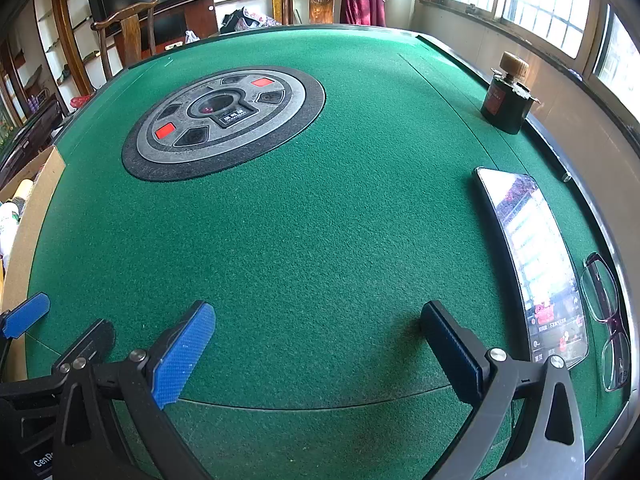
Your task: Organize objects
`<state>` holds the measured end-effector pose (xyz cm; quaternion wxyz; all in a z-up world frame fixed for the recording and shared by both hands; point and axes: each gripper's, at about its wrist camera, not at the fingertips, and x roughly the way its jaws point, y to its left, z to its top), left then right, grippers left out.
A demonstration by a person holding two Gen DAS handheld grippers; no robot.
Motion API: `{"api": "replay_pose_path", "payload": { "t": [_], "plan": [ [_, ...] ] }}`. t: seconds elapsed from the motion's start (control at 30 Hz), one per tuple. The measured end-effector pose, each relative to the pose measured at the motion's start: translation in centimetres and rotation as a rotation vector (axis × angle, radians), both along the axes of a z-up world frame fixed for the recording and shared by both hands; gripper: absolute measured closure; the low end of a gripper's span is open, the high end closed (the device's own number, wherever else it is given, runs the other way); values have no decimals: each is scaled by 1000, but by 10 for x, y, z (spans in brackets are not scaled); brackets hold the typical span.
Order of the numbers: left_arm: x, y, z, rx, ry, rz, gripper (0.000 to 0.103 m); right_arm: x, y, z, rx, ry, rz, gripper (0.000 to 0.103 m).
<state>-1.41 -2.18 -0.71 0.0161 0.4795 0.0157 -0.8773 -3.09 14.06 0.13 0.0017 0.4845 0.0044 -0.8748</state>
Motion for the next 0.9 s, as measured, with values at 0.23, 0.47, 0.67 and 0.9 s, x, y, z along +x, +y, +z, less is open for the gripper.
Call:
{"api": "replay_pose_path", "payload": {
  "t": [0.23,0.47,0.67,0.9],
  "plan": [
    [0,-3,-1,0,-14,19,0,0,0,0,0,0,0,0],
    [0,-3,-1,0,-14,19,0,0,0,0,1,0,0,0],
    [-1,-3,-1,0,-14,20,0,0,0,0,1,0,0,0],
    [-1,-3,-1,0,-14,20,0,0,0,0,1,0,0,0]
  ]
}}
